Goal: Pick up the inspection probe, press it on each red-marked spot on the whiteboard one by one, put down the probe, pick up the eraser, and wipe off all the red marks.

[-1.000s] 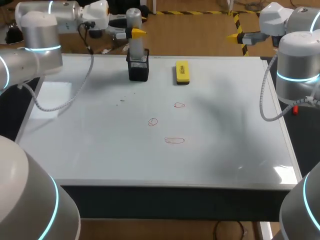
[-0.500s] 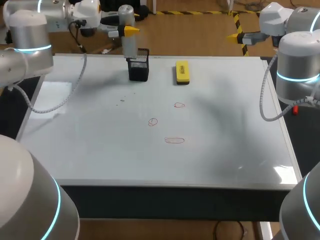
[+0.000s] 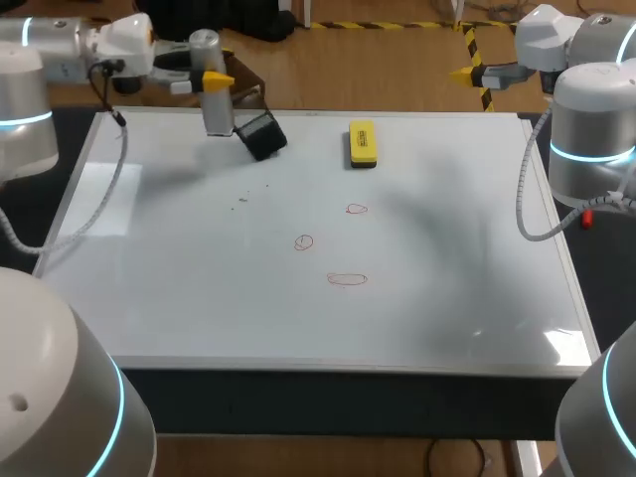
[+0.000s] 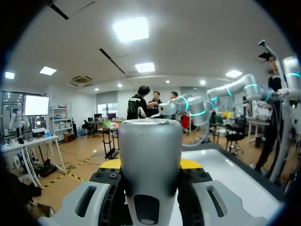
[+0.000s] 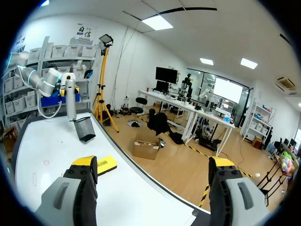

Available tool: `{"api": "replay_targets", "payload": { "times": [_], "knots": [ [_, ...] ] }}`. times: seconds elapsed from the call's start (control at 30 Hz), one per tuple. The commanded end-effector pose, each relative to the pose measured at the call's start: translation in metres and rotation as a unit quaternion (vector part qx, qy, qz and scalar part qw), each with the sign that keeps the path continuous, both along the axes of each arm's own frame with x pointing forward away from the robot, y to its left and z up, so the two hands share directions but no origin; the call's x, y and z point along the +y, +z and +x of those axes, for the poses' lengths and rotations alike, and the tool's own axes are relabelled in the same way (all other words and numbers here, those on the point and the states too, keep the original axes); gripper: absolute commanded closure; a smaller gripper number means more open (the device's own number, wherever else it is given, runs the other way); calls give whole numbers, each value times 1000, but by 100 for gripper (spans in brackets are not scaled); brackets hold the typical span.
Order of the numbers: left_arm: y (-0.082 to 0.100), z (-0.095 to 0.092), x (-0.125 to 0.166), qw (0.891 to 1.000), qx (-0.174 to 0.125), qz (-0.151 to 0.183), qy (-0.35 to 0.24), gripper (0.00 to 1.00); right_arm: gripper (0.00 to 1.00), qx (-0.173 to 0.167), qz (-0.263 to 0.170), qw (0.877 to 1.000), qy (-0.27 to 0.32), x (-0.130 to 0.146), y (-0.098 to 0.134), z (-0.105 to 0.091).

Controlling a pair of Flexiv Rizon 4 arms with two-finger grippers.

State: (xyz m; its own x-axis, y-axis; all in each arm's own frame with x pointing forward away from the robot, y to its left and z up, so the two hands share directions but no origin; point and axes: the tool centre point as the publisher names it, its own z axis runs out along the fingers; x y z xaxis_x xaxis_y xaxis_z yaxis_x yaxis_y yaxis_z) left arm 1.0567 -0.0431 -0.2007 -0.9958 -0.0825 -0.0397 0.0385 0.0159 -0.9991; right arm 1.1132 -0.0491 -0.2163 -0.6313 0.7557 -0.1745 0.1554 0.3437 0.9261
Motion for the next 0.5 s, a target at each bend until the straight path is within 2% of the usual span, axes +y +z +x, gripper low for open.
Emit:
{"api": "replay_targets", "payload": {
  "times": [0.03, 0.27, 0.5],
  "knots": [
    [4, -15, 7, 998, -2, 0, 63, 100, 0, 1, 0, 1000, 0, 0, 0, 0],
    [7, -16, 11, 998, -11, -1, 68, 100, 0, 1, 0, 1000, 0, 0, 0, 0],
    [3, -27, 20, 997, -8, 10, 80, 100, 0, 1, 0, 1000, 0, 0, 0, 0]
  ]
}}
